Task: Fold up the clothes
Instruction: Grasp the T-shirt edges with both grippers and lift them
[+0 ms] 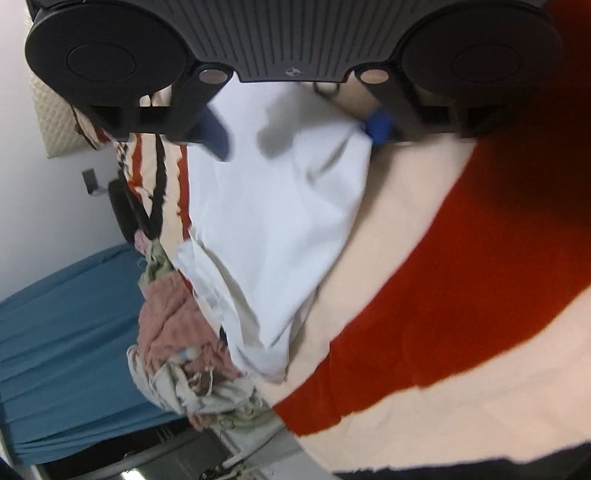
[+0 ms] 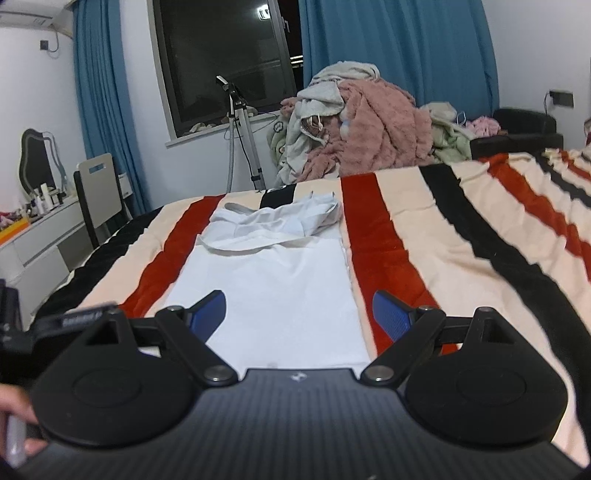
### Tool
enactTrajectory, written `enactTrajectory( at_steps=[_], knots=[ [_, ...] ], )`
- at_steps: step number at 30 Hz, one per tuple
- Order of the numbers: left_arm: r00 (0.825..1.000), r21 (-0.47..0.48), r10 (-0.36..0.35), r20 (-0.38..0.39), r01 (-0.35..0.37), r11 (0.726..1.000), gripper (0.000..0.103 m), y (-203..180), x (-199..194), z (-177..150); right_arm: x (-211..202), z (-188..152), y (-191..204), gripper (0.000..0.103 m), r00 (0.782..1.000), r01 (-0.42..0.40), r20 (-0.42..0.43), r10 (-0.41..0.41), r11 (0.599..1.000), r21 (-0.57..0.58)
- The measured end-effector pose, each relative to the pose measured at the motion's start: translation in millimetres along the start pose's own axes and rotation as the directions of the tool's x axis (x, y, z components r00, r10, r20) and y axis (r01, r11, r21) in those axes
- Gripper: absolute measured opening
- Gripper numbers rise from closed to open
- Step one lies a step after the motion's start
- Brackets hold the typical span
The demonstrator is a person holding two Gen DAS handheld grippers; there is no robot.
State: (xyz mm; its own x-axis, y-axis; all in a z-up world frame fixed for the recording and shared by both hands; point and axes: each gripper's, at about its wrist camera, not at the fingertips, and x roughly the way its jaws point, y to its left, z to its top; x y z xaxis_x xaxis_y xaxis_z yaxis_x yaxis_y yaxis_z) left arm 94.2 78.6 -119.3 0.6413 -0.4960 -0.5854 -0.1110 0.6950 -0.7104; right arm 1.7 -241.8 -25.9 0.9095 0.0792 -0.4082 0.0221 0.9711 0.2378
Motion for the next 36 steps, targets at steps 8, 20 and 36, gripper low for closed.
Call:
enactTrajectory(
  at_steps=[8, 20, 36],
  knots=[
    [0.996, -0.057, -0.054, 0.075, 0.058, 0.997, 0.007, 7.5, -7.6, 3.6, 22.6, -17.5, -23.3, 0.088, 0.972, -0.154, -0.115, 0.206, 0.921, 0.358],
    [0.982, -0.092, -0.133, 0.132, 0.146, 0.985, 0.006, 8.1, -19.4, 2.7, 83.2, -74.4, -54.9, 0.069, 0.881, -0.187, -0.104, 0.461, 0.543, 0.819],
    [0.979, 0.090, -0.149, 0.142, 0.137, 0.986, 0.005, -16.9, -52.2, -19.1, 30.0, -62.0, -78.1, 0.007, 0.994, -0.060, -0.025, 0.109, 0.701, 0.711]
  ],
)
